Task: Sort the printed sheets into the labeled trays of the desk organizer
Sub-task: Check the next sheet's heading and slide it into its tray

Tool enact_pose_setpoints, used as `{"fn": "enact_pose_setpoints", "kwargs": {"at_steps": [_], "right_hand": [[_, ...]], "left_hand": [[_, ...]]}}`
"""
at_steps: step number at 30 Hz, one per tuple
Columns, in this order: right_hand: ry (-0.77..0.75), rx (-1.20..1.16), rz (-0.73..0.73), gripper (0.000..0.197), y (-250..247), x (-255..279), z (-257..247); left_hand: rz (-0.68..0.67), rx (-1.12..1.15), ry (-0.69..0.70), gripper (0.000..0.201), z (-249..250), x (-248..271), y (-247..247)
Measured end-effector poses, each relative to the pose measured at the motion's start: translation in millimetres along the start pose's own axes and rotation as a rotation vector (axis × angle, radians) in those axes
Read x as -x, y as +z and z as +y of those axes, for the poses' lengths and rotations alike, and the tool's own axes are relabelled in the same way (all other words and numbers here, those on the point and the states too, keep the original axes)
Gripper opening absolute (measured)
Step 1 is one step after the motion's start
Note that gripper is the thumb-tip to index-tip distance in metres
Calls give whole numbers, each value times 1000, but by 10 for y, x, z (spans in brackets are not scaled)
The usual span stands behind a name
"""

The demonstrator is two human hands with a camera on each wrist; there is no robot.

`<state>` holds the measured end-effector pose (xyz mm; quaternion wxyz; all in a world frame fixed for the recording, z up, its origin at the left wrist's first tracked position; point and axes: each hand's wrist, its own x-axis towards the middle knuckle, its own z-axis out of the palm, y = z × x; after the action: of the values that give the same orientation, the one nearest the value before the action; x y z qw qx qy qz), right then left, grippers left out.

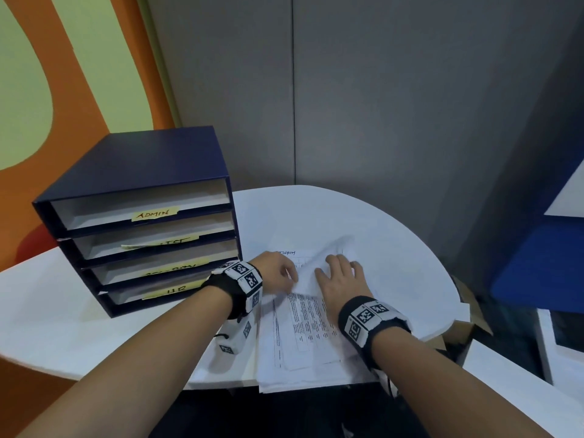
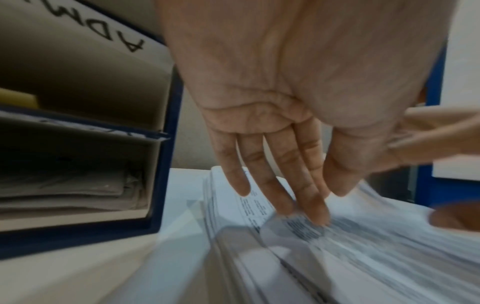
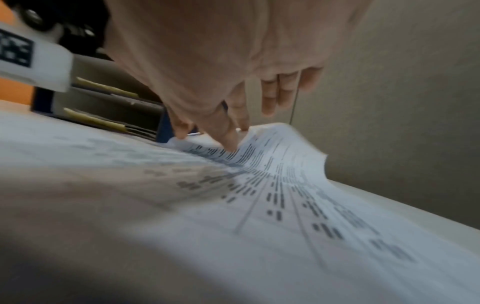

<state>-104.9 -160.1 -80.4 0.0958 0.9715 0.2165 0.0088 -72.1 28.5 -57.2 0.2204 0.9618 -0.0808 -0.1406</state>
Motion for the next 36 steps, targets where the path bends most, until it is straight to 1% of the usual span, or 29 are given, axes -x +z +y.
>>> {"fn": "enact_pose_setpoints", "kwargs": {"at_steps": [2,5,6,7,8,9,10,12,13,14,15,17,18,21,23,26,27,28,30,31,33,34,35,36], "right_hand": [[-9,-39,-13,59,12,-110,76],[-23,-81,-55,68,77,-226,123],[-19,-100,-62,70,101,-256,119],[-17,-121,-82,69,109,-266,105],[-16,-143,-122,67,118,-275,86],[-19,-167,-181,65,121,-272,68],[-24,-195,-252,63,121,-262,49],[-39,-241,-343,58,106,-216,9],[-51,-250,-356,54,91,-177,-11],[-63,-247,-359,52,77,-136,-38],[-75,-239,-362,51,56,-92,-65],[-85,-225,-370,48,-20,-7,-89],[-78,-231,-368,47,-75,18,-83],[-1,-312,-368,45,-297,12,-15],[43,-411,-339,44,-462,-31,49],[104,-690,-208,38,-794,-71,108],[100,-739,-151,40,-902,-85,125],[78,-725,-87,46,-993,-103,134],[16,-543,15,62,-1075,-170,115],[-11,-429,35,70,-1068,-200,84],[-52,-241,18,80,-946,-274,14],[-59,-179,-4,80,-860,-311,-24],[-60,-139,-28,75,-773,-348,-63],[-57,-117,-47,66,-694,-379,-101]], "left_hand": [[-2,-42,40,11,18,-48,13],[24,-81,11,11,-22,-117,9],[70,-107,-21,15,-45,-138,10],[146,-125,-62,20,-74,-164,16],[237,-122,-106,28,-102,-197,24],[315,-98,-150,41,-119,-230,31],[353,-61,-196,57,-118,-264,33],[324,25,-287,89,-73,-330,27],[305,62,-323,95,-44,-362,27],[311,89,-333,92,-19,-391,26],[342,97,-312,79,-9,-421,29],[446,75,-226,35,4,-430,19],[468,70,-197,23,5,-406,15],[425,90,-143,22,-27,-278,26],[411,99,-116,20,-61,-174,30],[424,63,-70,23,-151,-26,72],[427,62,-52,25,-174,22,93],[427,73,-30,28,-193,62,116],[430,80,3,36,-195,128,135],[432,65,16,37,-184,154,133],[446,25,58,37,-159,187,140],[460,18,82,37,-156,197,143],[474,18,103,35,-149,214,139],[491,29,128,32,-161,217,139]]}}
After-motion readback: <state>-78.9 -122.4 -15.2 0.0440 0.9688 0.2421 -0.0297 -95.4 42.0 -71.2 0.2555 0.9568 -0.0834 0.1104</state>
